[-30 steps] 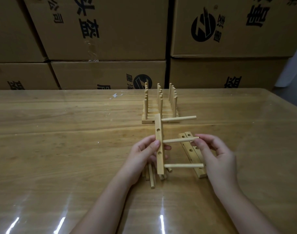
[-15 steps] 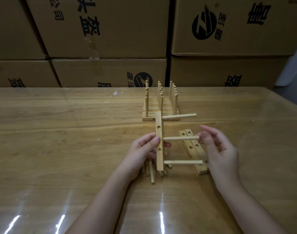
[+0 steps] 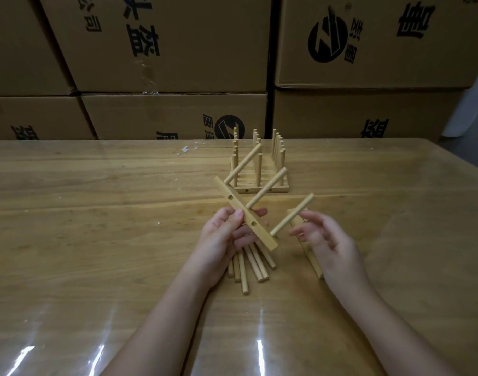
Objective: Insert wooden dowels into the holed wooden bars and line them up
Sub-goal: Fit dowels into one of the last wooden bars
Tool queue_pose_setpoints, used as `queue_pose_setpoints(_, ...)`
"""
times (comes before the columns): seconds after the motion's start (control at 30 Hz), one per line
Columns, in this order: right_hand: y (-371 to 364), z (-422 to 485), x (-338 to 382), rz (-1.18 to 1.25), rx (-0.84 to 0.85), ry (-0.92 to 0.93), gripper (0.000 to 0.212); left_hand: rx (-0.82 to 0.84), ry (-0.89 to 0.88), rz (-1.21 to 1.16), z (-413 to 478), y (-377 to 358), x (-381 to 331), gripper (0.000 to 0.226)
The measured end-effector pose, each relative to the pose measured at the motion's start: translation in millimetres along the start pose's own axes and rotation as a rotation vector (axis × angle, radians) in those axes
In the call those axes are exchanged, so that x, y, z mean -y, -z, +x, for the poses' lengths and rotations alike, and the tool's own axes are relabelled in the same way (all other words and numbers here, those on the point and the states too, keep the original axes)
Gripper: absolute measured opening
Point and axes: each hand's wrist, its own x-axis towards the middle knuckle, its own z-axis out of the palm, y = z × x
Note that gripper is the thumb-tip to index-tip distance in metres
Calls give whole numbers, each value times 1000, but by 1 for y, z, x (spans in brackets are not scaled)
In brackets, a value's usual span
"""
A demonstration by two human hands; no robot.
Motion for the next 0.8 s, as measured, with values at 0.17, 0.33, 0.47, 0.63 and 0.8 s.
queue_pose_setpoints(0.17, -6, -1, -3, -125, 49, -1, 34, 34, -16, 37, -1, -2, 0, 40)
queue_pose_setpoints(0.33, -6, -1, -4, -129, -27, 53, 29, 32, -6, 56, 0, -2, 1, 48)
queue_pose_setpoints(0.47, 0, 2, -5, -127, -100, 44, 29, -129, -36, -1, 0, -1, 3, 34)
queue_pose_setpoints(0.63, 6, 7, -8, -35, -157, -17, 28, -237, -129, -51, 3, 3, -2, 28)
queue_pose_setpoints(0.8, 9, 7, -11, -37, -169, -19, 28, -281, -110, 36, 3, 3, -2, 18)
